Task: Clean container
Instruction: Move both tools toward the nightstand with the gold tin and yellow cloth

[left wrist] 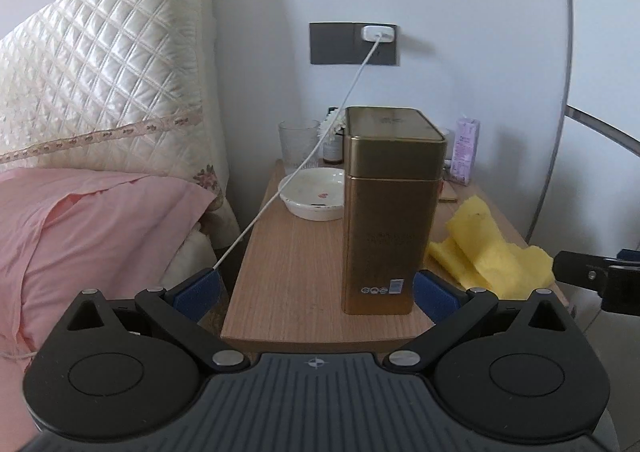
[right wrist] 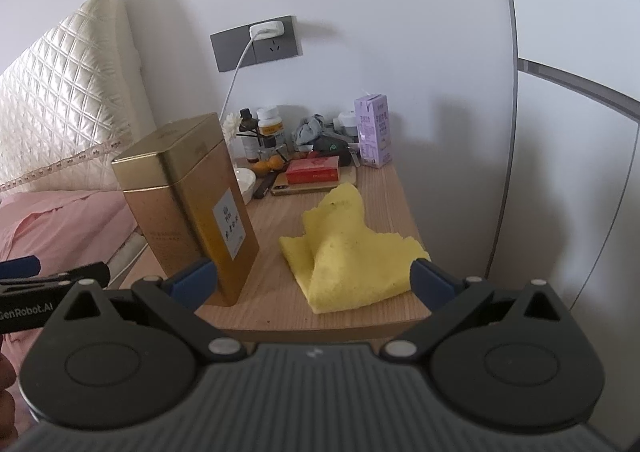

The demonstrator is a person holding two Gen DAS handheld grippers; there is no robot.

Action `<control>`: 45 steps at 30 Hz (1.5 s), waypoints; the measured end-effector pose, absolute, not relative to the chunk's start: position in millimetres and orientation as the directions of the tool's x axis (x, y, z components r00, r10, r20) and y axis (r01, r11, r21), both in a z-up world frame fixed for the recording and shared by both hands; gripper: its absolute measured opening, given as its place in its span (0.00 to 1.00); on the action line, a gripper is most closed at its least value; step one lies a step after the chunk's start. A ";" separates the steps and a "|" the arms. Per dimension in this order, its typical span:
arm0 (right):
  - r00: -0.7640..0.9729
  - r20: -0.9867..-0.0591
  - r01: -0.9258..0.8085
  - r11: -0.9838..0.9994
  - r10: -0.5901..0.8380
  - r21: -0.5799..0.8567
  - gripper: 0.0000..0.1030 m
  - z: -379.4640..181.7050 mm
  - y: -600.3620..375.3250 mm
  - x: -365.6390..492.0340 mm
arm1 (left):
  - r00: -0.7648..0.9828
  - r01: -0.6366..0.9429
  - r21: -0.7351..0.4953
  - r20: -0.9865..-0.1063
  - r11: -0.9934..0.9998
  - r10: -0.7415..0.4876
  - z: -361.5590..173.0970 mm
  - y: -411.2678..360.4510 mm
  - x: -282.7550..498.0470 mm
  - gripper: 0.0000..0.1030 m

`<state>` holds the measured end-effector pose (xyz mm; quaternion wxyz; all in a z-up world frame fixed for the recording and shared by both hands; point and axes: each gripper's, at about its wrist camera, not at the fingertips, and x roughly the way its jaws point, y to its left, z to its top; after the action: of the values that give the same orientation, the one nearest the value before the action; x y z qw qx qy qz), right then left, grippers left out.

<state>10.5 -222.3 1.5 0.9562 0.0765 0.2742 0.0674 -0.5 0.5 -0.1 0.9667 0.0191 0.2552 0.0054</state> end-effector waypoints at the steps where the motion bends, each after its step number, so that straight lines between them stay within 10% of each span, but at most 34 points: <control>1: 0.841 -0.514 -0.086 0.979 0.170 0.183 1.00 1.6 -221.9 10.5 | 0.870 -0.002 0.041 -0.492 0.999 0.022 -0.3 1.2 -1.2 1.00; 45: 0.873 -0.454 -0.100 0.976 0.179 0.192 1.00 17.5 -225.7 -27.2 | 0.888 -0.062 0.034 -0.455 0.998 0.071 17.8 11.6 -41.8 1.00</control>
<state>-27.2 -225.7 17.5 0.9643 0.0814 0.2414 0.0725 -41.8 11.6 17.8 0.9714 0.0095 0.2347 0.0340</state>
